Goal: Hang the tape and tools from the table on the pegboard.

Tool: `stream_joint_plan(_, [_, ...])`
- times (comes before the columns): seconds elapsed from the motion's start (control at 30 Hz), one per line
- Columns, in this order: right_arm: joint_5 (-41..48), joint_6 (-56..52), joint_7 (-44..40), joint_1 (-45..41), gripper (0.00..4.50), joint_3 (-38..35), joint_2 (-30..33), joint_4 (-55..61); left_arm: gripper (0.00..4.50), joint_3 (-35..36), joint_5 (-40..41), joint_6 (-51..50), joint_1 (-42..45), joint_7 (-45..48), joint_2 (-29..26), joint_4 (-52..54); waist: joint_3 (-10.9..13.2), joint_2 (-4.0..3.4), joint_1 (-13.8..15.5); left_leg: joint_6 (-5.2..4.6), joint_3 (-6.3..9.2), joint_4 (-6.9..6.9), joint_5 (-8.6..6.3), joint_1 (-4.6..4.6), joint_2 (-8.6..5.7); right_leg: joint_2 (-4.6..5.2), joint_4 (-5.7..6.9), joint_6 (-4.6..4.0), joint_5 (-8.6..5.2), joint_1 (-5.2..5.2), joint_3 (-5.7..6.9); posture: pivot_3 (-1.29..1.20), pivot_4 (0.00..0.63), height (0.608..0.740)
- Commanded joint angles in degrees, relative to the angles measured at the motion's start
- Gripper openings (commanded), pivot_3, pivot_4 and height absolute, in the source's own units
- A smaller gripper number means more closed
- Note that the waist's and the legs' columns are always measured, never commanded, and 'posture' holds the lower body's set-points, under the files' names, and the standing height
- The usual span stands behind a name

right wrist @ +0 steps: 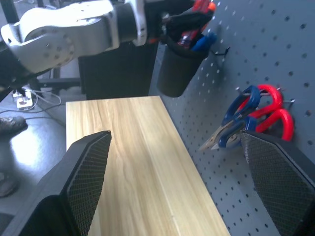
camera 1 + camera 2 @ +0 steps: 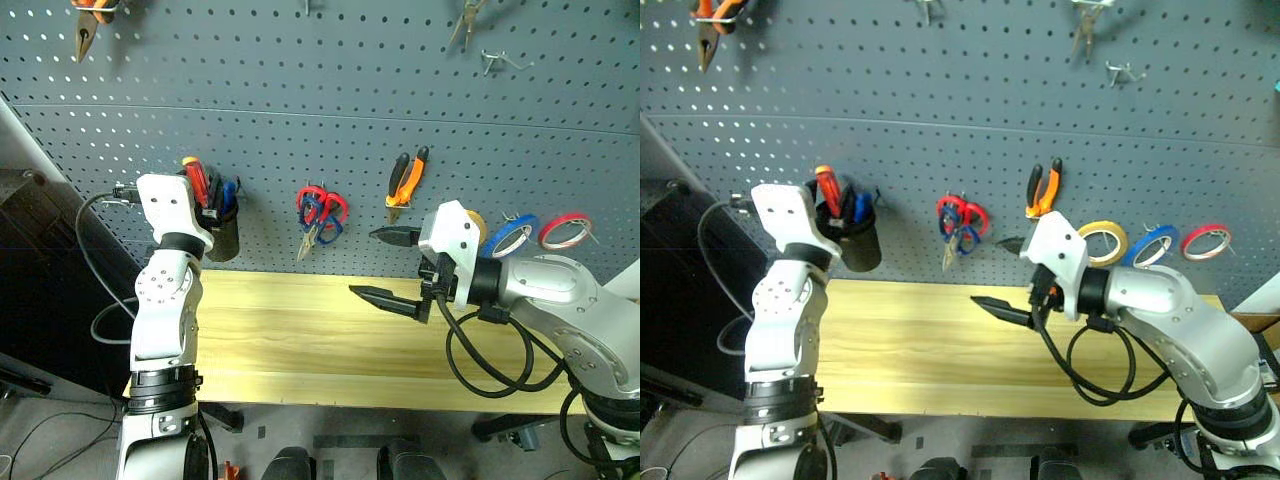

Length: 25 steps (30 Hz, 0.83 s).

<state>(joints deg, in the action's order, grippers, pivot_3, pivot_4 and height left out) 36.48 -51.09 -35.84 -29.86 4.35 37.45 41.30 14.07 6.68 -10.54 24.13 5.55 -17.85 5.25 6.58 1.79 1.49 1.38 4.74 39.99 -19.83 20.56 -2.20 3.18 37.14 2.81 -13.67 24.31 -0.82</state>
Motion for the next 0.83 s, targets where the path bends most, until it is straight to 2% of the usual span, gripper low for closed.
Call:
stream_joint_plan(0.03, [0.94,0.38,0.74,-0.43,4.5,-1.91,0.01,1.52,4.01,-0.61,-0.56,-2.18,-0.53,-1.5,0.4,6.18,-0.11,0.02,0.0,0.0,0.0,0.0,0.0,0.0,0.0,0.0,0.0,0.0,0.0,0.0,0.0,0.07,0.06,0.74])
stream_joint_plan(0.07, [1.1,0.5,0.74,-0.13,4.5,-2.1,0.19,1.54,4.29,-1.25,-0.33,-5.18,-0.7,-1.63,0.63,7.55,-0.21,0.02,0.01,0.0,-0.01,0.0,0.0,-0.01,0.0,0.0,0.01,0.0,0.0,0.0,-0.01,0.09,0.058,0.74])
stream_joint_plan(0.17, [1.64,0.63,1.34,1.05,4.5,-3.34,0.24,1.34,4.29,-4.12,-1.25,-14.25,0.0,-3.76,1.93,13.1,-0.57,0.02,0.16,0.0,-0.01,0.01,0.0,-0.02,-0.02,0.01,0.04,0.0,0.0,-0.02,-0.02,0.11,0.056,0.74])
stream_joint_plan(0.27, [0.65,1.65,2.67,3.29,4.5,-4.48,-0.16,0.83,4.29,-6.83,-2.27,-18.52,0.41,-3.93,2.31,17.28,-0.99,0.06,0.49,-0.01,0.03,0.01,0.0,-0.03,-0.04,0.0,0.04,0.0,0.0,-0.07,0.0,0.13,0.051,0.74])
stream_joint_plan(0.37, [-4.24,5.71,6.12,7.57,4.5,-4.86,-1.35,-0.22,4.29,-10.59,-3.44,-18.01,-2.5,-0.83,0.89,19.47,-1.62,0.07,0.75,0.0,0.02,-0.02,0.0,-0.07,-0.03,0.0,0.04,0.0,0.0,-0.08,-0.01,0.13,0.045,0.74])
stream_joint_plan(0.47, [-8.77,10.54,8.91,12.3,4.5,-4.16,-3.53,-1.94,4.29,-10.82,-0.97,-17.38,-6.04,1.59,1.76,19.43,-2.24,-0.16,0.79,-0.01,-0.14,-0.04,0.0,-0.24,-0.04,-0.01,0.07,0.0,0.0,-0.15,-0.16,0.12,0.038,0.74])
stream_joint_plan(0.6, [-19.06,24.94,14.5,23.35,4.5,-3.22,-9.5,-8.72,4.29,-12.06,-0.83,-12.51,-11.7,6.89,-0.22,15.19,-2.91,-0.38,1.1,-0.01,-0.13,-0.24,-0.01,-0.8,0.0,-0.08,0.0,0.0,-0.04,-0.65,-0.15,0.11,0.032,0.74])
stream_joint_plan(0.7, [-22.89,34.67,17.59,32.31,4.5,-6.26,-14.24,-17.1,4.29,-11.57,-1.48,-9.3,-15.51,7.82,-0.26,8.37,-3.08,-0.51,1.41,-0.05,-0.14,-0.19,0.0,-1.11,-0.05,-0.1,-0.02,0.01,-0.03,-1.01,-0.2,0.09,0.025,0.74])
stream_joint_plan(0.77, [-24.94,39.32,19.17,35.18,4.5,-7.72,-16.05,-21.02,4.29,-11.63,-2.29,-6.62,-16.74,8.6,-0.79,4.45,-3.2,-0.73,1.41,-0.28,-0.17,-0.3,-0.13,-1.72,-0.06,-0.12,-0.1,0.06,-0.07,-1.64,-0.23,0.09,0.022,0.74])
stream_joint_plan(0.83, [-25.9,42.49,20.58,36.42,4.5,-9.26,-17.49,-23.89,4.29,-11.47,-2.7,-3.72,-17.3,9.63,-1.47,0.72,-3.2,-0.81,1.38,-0.32,-0.16,-0.29,-0.16,-1.97,-0.07,-0.12,-0.11,0.11,-0.11,-1.91,-0.22,0.08,0.022,0.74])
